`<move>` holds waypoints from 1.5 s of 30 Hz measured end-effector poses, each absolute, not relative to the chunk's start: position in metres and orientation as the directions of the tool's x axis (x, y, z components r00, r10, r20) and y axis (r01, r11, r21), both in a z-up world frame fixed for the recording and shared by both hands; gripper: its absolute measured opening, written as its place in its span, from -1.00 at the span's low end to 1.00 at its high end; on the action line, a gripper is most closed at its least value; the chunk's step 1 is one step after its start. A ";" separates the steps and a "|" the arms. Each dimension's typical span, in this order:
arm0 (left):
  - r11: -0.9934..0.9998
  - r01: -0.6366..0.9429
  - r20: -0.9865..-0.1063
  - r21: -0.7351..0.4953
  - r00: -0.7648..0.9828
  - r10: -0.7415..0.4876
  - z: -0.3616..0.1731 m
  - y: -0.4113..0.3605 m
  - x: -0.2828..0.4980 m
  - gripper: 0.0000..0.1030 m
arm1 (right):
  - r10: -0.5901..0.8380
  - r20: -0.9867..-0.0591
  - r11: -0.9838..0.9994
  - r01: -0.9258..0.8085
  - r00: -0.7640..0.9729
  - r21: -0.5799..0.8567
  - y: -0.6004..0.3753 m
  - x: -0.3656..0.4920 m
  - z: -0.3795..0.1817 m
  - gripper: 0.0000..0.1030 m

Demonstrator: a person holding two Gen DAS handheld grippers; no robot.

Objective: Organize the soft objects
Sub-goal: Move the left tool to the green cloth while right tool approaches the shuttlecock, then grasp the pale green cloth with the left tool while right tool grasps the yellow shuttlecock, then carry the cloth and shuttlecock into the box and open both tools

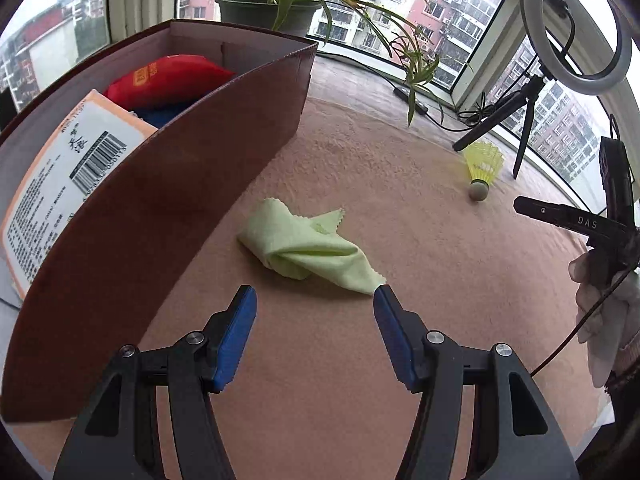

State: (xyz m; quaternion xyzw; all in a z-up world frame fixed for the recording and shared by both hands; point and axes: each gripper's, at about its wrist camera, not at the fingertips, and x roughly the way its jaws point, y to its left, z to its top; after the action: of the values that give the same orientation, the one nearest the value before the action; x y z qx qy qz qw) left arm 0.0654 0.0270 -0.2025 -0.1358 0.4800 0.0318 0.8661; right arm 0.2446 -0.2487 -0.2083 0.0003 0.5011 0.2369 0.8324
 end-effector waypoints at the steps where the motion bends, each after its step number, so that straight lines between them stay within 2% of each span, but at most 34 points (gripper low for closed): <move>1: 0.963 -0.182 -0.843 -0.201 0.533 -0.075 -0.205 0.027 0.069 0.17 | 0.400 -0.834 0.888 -0.384 0.379 0.251 -0.249 0.249 -0.211 0.23; 7: 0.978 -0.155 -0.859 -0.136 0.511 -0.039 -0.219 0.018 0.094 0.18 | 0.421 -0.833 0.889 -0.344 0.358 0.301 -0.247 0.268 -0.225 0.23; 10: 0.987 -0.132 -0.868 -0.096 0.496 -0.018 -0.227 0.013 0.104 0.26 | 0.420 -0.836 0.892 -0.333 0.353 0.307 -0.245 0.277 -0.230 0.23; 21: 0.995 -0.100 -0.857 0.016 0.511 0.065 -0.237 0.007 0.112 0.25 | 0.431 -0.832 0.893 -0.301 0.351 0.335 -0.231 0.298 -0.237 0.23; 26: 0.992 -0.127 -0.845 0.004 0.530 0.071 -0.235 0.014 0.110 0.02 | 0.406 -0.843 0.903 -0.296 0.354 0.311 -0.223 0.303 -0.241 0.23; 33: 0.992 -0.129 -0.840 0.013 0.537 0.081 -0.234 0.013 0.112 -0.17 | 0.362 -0.857 0.924 -0.263 0.368 0.278 -0.214 0.315 -0.248 0.23; 35: 0.991 -0.133 -0.838 0.013 0.539 0.083 -0.234 0.012 0.113 -0.28 | 0.337 -0.862 0.931 -0.269 0.378 0.246 -0.209 0.316 -0.249 0.23; 38: 0.991 -0.136 -0.837 0.009 0.541 0.082 -0.233 0.012 0.113 -0.44 | 0.288 -0.871 0.943 -0.274 0.397 0.187 -0.205 0.316 -0.249 0.02; 39: 0.991 -0.134 -0.837 0.007 0.541 0.079 -0.233 0.012 0.113 -0.46 | 0.281 -0.874 0.944 -0.277 0.397 0.178 -0.205 0.317 -0.249 -0.15; 41: 0.992 -0.128 -0.837 0.000 0.543 0.070 -0.233 0.012 0.113 -0.58 | 0.286 -0.875 0.942 -0.281 0.391 0.183 -0.209 0.317 -0.249 -0.31; 42: 0.992 -0.127 -0.837 -0.006 0.543 0.065 -0.233 0.013 0.113 -0.61 | 0.284 -0.877 0.943 -0.280 0.387 0.182 -0.211 0.317 -0.249 -0.48; 45: 0.990 -0.136 -0.839 -0.048 0.543 0.034 -0.231 0.018 0.110 -0.74 | 0.296 -0.876 0.939 -0.286 0.382 0.192 -0.219 0.313 -0.248 -0.53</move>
State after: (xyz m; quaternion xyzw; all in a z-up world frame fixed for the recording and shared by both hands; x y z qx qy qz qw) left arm 0.1103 0.0180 -0.2312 -0.0536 0.4758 0.0487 0.8766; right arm 0.3129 -0.2192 -0.2485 0.0045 0.5277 0.1751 0.8312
